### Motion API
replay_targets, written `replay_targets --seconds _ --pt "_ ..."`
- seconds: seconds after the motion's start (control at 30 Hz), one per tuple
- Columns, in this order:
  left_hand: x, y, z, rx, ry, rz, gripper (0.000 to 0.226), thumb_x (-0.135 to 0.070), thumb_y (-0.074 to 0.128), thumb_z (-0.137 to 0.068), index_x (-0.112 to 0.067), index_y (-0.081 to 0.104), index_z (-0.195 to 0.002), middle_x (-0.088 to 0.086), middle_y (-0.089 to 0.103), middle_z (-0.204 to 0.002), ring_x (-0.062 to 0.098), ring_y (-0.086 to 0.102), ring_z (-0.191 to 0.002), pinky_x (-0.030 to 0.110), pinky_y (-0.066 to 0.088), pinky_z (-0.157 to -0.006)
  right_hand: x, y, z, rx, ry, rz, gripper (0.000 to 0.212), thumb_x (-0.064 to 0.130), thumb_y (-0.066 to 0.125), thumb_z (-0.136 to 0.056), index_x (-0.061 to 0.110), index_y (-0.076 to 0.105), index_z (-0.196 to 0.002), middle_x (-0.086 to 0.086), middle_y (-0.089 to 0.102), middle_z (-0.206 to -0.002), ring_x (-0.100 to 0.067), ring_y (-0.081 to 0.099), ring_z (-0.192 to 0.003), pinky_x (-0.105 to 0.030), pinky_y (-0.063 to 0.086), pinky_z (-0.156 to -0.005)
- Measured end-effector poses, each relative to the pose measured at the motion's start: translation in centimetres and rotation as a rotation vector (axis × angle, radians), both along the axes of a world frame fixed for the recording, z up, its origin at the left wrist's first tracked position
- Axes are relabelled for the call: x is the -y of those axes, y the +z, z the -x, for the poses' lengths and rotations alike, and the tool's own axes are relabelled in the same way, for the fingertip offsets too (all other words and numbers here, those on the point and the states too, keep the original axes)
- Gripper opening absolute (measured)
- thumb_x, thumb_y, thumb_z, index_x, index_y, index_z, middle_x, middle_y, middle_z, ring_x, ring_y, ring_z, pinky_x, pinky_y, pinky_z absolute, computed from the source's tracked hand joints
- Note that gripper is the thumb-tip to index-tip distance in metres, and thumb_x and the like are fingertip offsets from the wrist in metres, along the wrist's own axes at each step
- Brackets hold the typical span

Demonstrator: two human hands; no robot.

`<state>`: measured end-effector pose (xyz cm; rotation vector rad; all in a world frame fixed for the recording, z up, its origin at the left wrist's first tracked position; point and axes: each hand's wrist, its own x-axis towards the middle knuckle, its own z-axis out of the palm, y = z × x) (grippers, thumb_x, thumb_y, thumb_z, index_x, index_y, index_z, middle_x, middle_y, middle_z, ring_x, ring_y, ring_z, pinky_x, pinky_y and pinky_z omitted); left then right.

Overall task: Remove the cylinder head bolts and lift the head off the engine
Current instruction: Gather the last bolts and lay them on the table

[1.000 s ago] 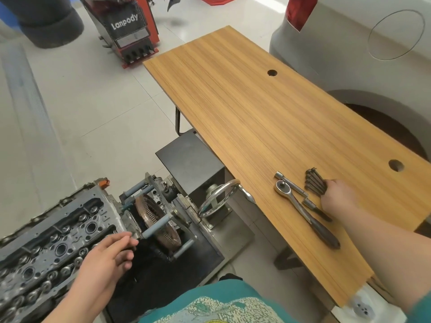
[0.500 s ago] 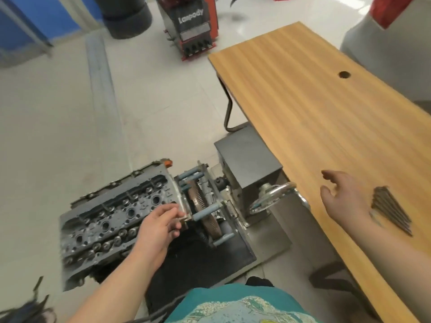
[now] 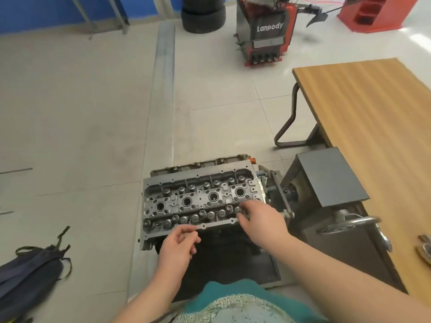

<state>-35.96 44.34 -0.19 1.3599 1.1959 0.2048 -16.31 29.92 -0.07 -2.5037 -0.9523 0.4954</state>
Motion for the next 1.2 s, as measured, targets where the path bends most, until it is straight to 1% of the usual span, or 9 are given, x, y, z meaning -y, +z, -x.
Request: replay_targets --seconds 0.2,0.3,0.43,0.6,0.77,0.9,1.0,1.1,1.2 --pt "-5.2 -0.5 1.6 0.016 -0.076 0.007 0.017 -0.010 0.066 -0.101 -0.025 0.073 -0.104 -0.001 0.078 -0.084 0.014 0.061 -0.065 0.036 0.050 -0.069 -4.9 -1.1 1.3 0.123 -0.111 0.288 0.033 0.059 0.055 -0.096 0.029 0.067 -0.096 0.008 0.055 -0.106 -0.020 0.060 -0.078 -0.034 0.042 -0.064" --pt "-7.0 -0.5 1.5 0.024 -0.139 0.007 0.016 -0.010 0.066 -0.101 -0.024 0.074 -0.102 0.004 0.077 -0.084 0.012 0.060 -0.061 0.038 0.052 -0.070 -5.8 -1.5 2.3 0.184 -0.227 0.287 0.034 0.061 0.056 -0.095 0.030 0.069 -0.093 0.009 0.055 -0.106 -0.018 0.053 -0.074 -0.032 0.038 -0.061" --pt "-7.9 -0.4 0.9 0.029 -0.236 0.013 0.014 -0.014 0.066 -0.102 -0.025 0.074 -0.100 0.000 0.076 -0.079 0.008 0.060 -0.058 0.028 0.052 -0.064 -5.6 -2.0 3.4 0.247 -0.326 0.225 0.031 0.058 0.057 -0.096 0.032 0.075 -0.095 0.014 0.053 -0.098 -0.017 0.062 -0.092 -0.030 0.034 -0.062" --pt "-8.6 0.1 0.5 0.042 -0.296 0.050 0.015 -0.011 0.065 -0.101 -0.023 0.074 -0.100 -0.002 0.077 -0.082 0.013 0.059 -0.060 0.032 0.049 -0.062 -5.6 -1.6 4.4 0.248 -0.424 0.064 0.028 0.053 0.057 -0.099 0.034 0.075 -0.111 0.017 0.069 -0.107 -0.014 0.062 -0.108 -0.031 0.043 -0.071" --pt "-9.5 0.5 0.3 0.122 -0.296 0.110 0.014 -0.008 0.063 -0.102 -0.017 0.073 -0.102 -0.001 0.075 -0.077 0.014 0.056 -0.061 0.026 0.045 -0.059 -6.2 0.9 5.4 -0.153 -0.633 -0.445 0.007 0.038 0.059 -0.105 0.039 0.060 -0.112 0.012 0.071 -0.107 -0.012 0.068 -0.105 -0.031 0.051 -0.087" --pt "-11.1 0.4 0.5 0.174 -0.214 0.124 0.016 -0.009 0.063 -0.103 -0.020 0.075 -0.102 -0.001 0.074 -0.077 0.013 0.056 -0.060 0.028 0.050 -0.059 -8.1 3.7 7.4 -0.055 -0.605 -0.719 0.006 0.050 0.045 -0.102 0.053 0.050 -0.102 0.017 0.064 -0.087 -0.005 0.063 -0.078 -0.014 0.049 -0.067" --pt "-12.6 -0.1 1.3 0.120 -0.259 -0.093 0.015 -0.019 0.068 -0.101 -0.033 0.074 -0.098 -0.004 0.074 -0.083 0.007 0.062 -0.059 0.028 0.056 -0.058 -9.2 3.4 7.7 0.034 -0.439 -0.323 0.019 0.060 0.051 -0.092 0.042 0.048 -0.089 0.015 0.062 -0.071 -0.004 0.057 -0.060 -0.017 0.044 -0.050" --pt "-13.6 -0.7 2.4 -0.058 -0.540 -0.448 0.013 -0.026 0.068 -0.098 -0.039 0.066 -0.093 -0.007 0.069 -0.079 0.010 0.066 -0.072 0.035 0.060 -0.068 -10.3 1.3 7.9 0.066 -0.250 0.243 0.026 0.059 0.056 -0.092 0.034 0.057 -0.096 0.012 0.063 -0.080 -0.016 0.065 -0.077 -0.030 0.048 -0.061" --pt "-13.8 -0.8 2.9 -0.167 -0.706 -0.502 0.010 -0.031 0.065 -0.097 -0.041 0.063 -0.100 -0.009 0.067 -0.079 0.006 0.063 -0.076 0.036 0.059 -0.071 -11.0 -0.3 8.1 0.090 -0.229 0.348 0.027 0.056 0.056 -0.097 0.033 0.063 -0.108 0.007 0.071 -0.097 -0.023 0.070 -0.094 -0.034 0.052 -0.069"
